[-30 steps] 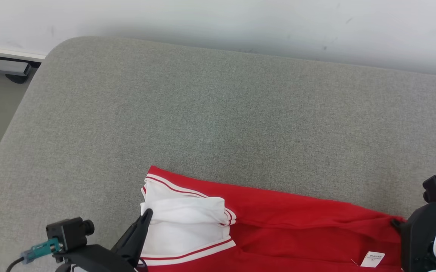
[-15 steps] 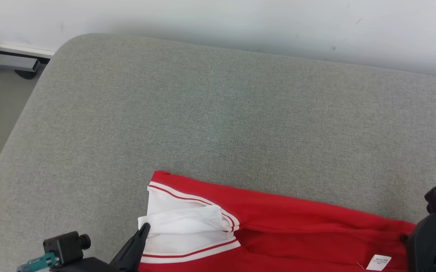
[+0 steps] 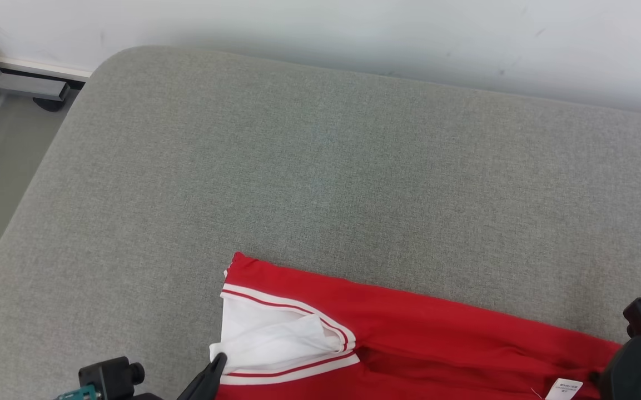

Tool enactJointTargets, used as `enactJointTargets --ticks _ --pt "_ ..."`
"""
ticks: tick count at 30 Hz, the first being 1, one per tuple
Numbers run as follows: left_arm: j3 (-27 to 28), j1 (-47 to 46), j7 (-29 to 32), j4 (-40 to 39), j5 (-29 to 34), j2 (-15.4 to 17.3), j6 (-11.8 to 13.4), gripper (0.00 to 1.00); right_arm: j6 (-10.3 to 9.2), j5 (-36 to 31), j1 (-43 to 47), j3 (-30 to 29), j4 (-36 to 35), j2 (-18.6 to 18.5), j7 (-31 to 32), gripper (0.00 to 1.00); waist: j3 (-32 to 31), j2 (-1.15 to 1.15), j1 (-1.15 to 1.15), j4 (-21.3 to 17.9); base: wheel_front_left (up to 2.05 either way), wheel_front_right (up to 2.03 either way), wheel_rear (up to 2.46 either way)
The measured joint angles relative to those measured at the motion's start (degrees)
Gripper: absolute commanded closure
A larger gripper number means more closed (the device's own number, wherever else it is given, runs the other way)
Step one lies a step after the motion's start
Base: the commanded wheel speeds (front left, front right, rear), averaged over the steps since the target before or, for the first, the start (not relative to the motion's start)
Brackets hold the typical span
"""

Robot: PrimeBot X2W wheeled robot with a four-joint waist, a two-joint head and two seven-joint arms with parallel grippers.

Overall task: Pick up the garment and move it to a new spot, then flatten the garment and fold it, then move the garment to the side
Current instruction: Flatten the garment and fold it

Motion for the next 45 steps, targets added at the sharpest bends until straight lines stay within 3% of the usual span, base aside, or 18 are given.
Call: enactJointTargets --ticks 5,7,8,9,10,11,12,13,27,34,40,45 --pt "-0.40 0.00 0.01 2.59 0.01 -0.19 0.00 1.00 0.00 -1.09 -0.02 -0.16 0.79 -0.71 -0.29 1.00 0.16 0.00 0.00 -0.01 0.00 0.00 0.00" --pt "-0.57 0.01 0.23 3.67 0.01 -0.08 0.00 1.00 0.00 -1.97 -0.05 -0.53 0.80 -0.93 -0.96 0.60 0.20 0.00 0.00 -0.01 0.00 0.00 0.00" --pt "-0.77 0.00 0.34 4.08 0.01 -0.09 -0.08 1.00 0.00 -2.19 -0.13 -0.56 0.80 -1.04 -1.09 0.05 0.24 0.00 0.00 0.01 0.00 0.00 0.00" --pt "-1.08 -0.02 0.59 4.43 0.01 -0.08 -0.41 1.00 0.01 -2.41 -0.16 -0.76 0.90 -0.98 -1.33 0.00 0.26 0.00 0.00 0.01 0.00 0.00 0.00" --pt "-1.32 -0.03 0.80 4.75 0.01 -0.12 -0.53 1.00 0.00 -2.78 -0.19 -1.05 1.05 -0.86 -1.47 0.00 0.25 0.00 0.00 0.01 0.00 0.00 0.00" --pt "-1.64 -0.06 1.11 5.06 0.01 -0.11 -0.60 0.85 0.00 -2.99 -0.23 -1.22 1.30 -0.82 -1.58 0.00 0.25 0.00 0.00 0.00 0.00 0.00 0.00" --pt "-1.80 -0.06 1.25 5.31 0.01 -0.12 -0.87 0.36 0.00 -3.00 -0.36 -1.27 1.59 -0.84 -1.91 0.00 0.25 0.00 0.00 0.00 0.00 0.00 0.00" --pt "-1.81 -0.08 1.24 5.50 0.01 -0.14 -0.99 0.00 0.00 -2.99 -0.48 -1.24 1.75 -0.82 -2.08 0.00 0.23 0.00 0.00 0.00 0.00 0.00 0.00" --pt "-0.90 0.66 0.12 8.66 2.18 3.25 0.87 0.00 0.00 -1.42 2.14 -4.68 -2.34 1.26 -3.92 0.00 -2.07 0.00 0.00 0.15 0.00 0.00 0.00" --pt "2.14 0.30 -7.31 5.56 5.06 2.94 2.32 0.00 0.00 -1.42 4.70 -4.54 -4.68 1.68 -9.04 0.00 -3.62 0.00 0.00 -0.38 0.00 0.00 0.00" --pt "3.18 -1.49 -15.51 1.92 8.37 1.71 0.93 0.00 0.00 -2.20 6.81 -6.95 -5.21 6.88 -17.05 0.00 -5.78 0.00 0.00 -0.76 0.00 0.00 0.00" --pt "4.12 -2.08 -20.37 0.41 9.92 0.26 0.51 0.00 0.01 -1.52 7.45 -6.51 -3.31 8.22 -22.91 0.00 -7.69 0.00 0.00 -1.54 0.00 0.00 0.00"
